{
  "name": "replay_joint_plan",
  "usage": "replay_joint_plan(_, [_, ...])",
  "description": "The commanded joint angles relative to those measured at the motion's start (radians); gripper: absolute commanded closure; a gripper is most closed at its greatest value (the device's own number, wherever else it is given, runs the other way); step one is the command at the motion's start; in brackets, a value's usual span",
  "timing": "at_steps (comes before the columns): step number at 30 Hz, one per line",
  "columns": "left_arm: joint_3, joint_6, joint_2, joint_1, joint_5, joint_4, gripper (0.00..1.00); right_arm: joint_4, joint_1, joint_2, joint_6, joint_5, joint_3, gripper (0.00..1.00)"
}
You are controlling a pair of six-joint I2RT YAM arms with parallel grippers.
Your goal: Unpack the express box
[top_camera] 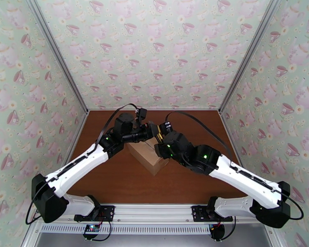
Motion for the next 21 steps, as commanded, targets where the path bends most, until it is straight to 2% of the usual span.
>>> replay_joint_plan(1, [-0.007, -0.007, -0.035, 0.008, -0.022, 0.031, 1.0, 0.032, 0.002, -0.018, 0.003, 0.019, -0.012, 0.27])
replay_joint_plan(3, [-0.01, -0.007, -0.04, 0.01, -0.027, 0.031, 1.0, 0.032, 0.002, -0.023, 0.009, 0.016, -0.016, 0.22])
replay_joint_plan(8, [-0.007, -0.003, -0.059, 0.037, -0.042, 0.038, 1.0, 0.043, -0.01, -0.057, 0.038, -0.031, -0.034, 0.15])
replay_joint_plan(17, [0.133, 0.063, -0.064, 0.106, -0.117, -0.054, 1.0, 0.276, -0.181, -0.272, 0.156, -0.314, -0.156, 0.08])
replay_joint_plan(21, [0.194, 0.085, -0.064, 0.108, -0.21, -0.035, 1.0, 0.417, -0.295, -0.321, 0.227, -0.477, -0.2, 0.11])
